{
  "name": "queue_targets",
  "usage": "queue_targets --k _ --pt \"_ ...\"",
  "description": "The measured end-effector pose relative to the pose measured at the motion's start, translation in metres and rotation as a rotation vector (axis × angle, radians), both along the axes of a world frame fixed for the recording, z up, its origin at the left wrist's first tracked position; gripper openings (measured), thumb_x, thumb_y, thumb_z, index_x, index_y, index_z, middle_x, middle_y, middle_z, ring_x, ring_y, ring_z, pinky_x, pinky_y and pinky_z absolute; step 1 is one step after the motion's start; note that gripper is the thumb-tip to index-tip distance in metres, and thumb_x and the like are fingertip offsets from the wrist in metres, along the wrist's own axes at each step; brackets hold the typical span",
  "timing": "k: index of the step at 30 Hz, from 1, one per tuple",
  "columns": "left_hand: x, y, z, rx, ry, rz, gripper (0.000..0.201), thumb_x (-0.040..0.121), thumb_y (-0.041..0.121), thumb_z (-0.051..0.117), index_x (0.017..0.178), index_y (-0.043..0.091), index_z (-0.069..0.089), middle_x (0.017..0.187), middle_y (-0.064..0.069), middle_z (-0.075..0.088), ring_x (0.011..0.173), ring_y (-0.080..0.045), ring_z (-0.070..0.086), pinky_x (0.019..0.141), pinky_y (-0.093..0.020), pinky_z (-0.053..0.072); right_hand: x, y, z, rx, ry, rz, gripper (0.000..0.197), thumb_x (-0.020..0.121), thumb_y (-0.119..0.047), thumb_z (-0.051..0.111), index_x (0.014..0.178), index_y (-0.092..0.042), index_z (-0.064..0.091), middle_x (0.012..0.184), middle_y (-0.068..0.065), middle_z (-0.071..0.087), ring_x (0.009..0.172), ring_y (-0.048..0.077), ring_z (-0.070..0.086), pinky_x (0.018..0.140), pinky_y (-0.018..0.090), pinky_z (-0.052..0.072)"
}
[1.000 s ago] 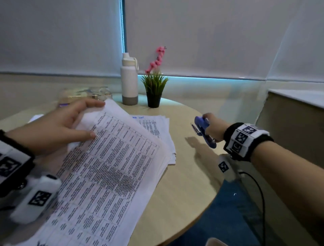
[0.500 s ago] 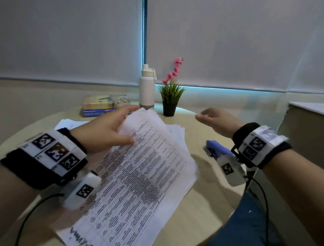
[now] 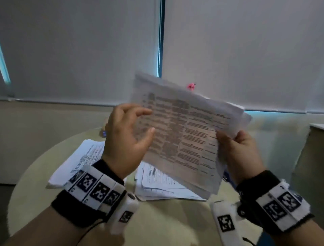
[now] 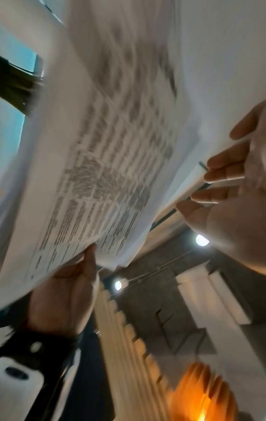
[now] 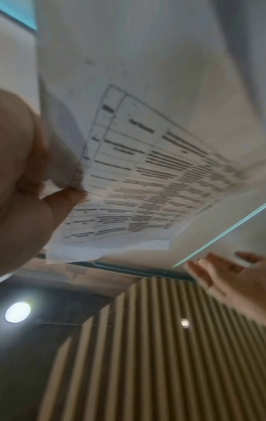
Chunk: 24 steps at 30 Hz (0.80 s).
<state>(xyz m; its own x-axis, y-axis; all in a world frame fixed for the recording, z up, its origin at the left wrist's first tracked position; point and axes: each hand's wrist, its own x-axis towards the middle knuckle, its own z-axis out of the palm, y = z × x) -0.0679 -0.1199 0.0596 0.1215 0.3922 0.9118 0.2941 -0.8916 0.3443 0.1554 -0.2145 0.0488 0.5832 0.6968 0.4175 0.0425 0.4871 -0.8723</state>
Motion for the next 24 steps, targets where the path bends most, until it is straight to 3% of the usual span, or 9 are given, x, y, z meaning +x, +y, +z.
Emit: queue_targets --k 3,5,8,10,12,14,17,21,24 --pt "0.01 0.004 -0.018 -0.325 -0.2 -0.002 0.068 0.074 0.03 0.074 0.132 0.021 0.042 0.133 0.002 0.035 0.128 -0.015 0.037 0.106 -0.015 0.027 -0.012 -0.009 -0.01 0.199 0.199 -0.066 0.023 0.092 0.001 0.047 0.112 -0.004 0.057 0.099 0.009 0.071 0.084 0.019 0.068 0.069 0.033 0.058" --pt "0.02 0.009 -0.024 -0.73 -0.314 -0.2 0.097 0.068 0.035 0.082 0.145 0.026 0.024 0.148 -0.001 0.034 0.135 -0.018 0.035 0.114 -0.033 0.026 -0.019 -0.012 -0.019 0.257 0.393 -0.008 0.023 0.094 -0.002 0.046 0.114 -0.009 0.055 0.105 0.01 0.07 0.087 0.02 0.069 0.075 0.036 0.058" --pt "0.031 0.011 -0.024 -1.1 -0.566 -0.665 0.071 0.078 0.023 0.075 0.138 0.015 0.037 0.114 -0.006 0.069 0.101 -0.019 0.066 0.086 -0.041 0.054 -0.028 -0.012 -0.031 0.205 0.527 0.074 0.024 0.094 -0.005 0.045 0.114 -0.014 0.054 0.107 0.007 0.07 0.086 0.014 0.07 0.08 0.035 0.056" --pt "0.034 0.012 -0.02 -1.048 -0.636 -0.736 0.039 0.088 0.002 0.059 0.126 0.002 0.051 0.101 -0.011 0.073 0.091 -0.022 0.071 0.077 -0.037 0.059 -0.028 -0.014 -0.042 0.174 0.503 0.181 0.026 0.091 -0.005 0.049 0.113 -0.014 0.06 0.113 0.009 0.069 0.092 0.015 0.069 0.083 0.034 0.055" --pt "0.027 0.014 -0.016 -0.916 -0.605 -0.622 0.037 0.088 -0.006 0.055 0.124 0.001 0.056 0.112 -0.015 0.069 0.101 -0.025 0.068 0.092 -0.04 0.054 -0.016 -0.02 -0.05 0.119 0.388 0.176 0.031 0.073 -0.021 0.072 0.103 -0.019 0.067 0.116 0.008 0.066 0.092 0.014 0.069 0.077 0.028 0.057" --pt "0.014 0.017 -0.014 -0.795 -0.482 -0.476 0.029 0.087 -0.006 0.058 0.111 0.009 0.066 0.104 -0.007 0.073 0.096 -0.021 0.069 0.093 -0.04 0.053 0.006 -0.027 -0.052 0.048 0.209 0.049 0.065 0.041 -0.042 0.087 0.099 -0.027 0.064 0.112 0.004 0.065 0.082 0.012 0.067 0.062 0.021 0.055" --pt "-0.001 0.011 -0.015 -0.749 -0.27 -0.426 0.026 0.085 -0.004 0.062 0.089 0.021 0.069 0.089 0.006 0.076 0.088 -0.013 0.072 0.089 -0.038 0.053 0.026 -0.031 -0.035 -0.08 -0.074 0.088 0.095 0.025 -0.063 0.086 0.11 -0.031 0.056 0.104 -0.003 0.071 0.087 0.012 0.066 0.068 0.026 0.047" --pt "0.0 -0.003 -0.014 -0.737 -0.154 -0.538 0.031 0.081 -0.006 0.066 0.083 0.023 0.073 0.093 -0.001 0.076 0.091 -0.018 0.072 0.088 -0.038 0.053 0.016 -0.019 -0.01 -0.039 -0.146 0.183 0.083 0.031 -0.046 0.091 0.1 -0.014 0.058 0.088 0.007 0.071 0.081 0.014 0.067 0.067 0.017 0.053" --pt "-0.001 -0.004 -0.007 -0.696 -0.159 -0.604 0.027 0.071 0.009 0.071 0.097 0.018 0.072 0.1 -0.004 0.075 0.096 -0.024 0.071 0.088 -0.041 0.055 0.012 -0.017 0.0 0.009 -0.124 0.028 0.063 0.051 -0.023 0.086 0.104 -0.019 0.052 0.107 0.006 0.059 0.093 0.017 0.061 0.076 0.023 0.053"
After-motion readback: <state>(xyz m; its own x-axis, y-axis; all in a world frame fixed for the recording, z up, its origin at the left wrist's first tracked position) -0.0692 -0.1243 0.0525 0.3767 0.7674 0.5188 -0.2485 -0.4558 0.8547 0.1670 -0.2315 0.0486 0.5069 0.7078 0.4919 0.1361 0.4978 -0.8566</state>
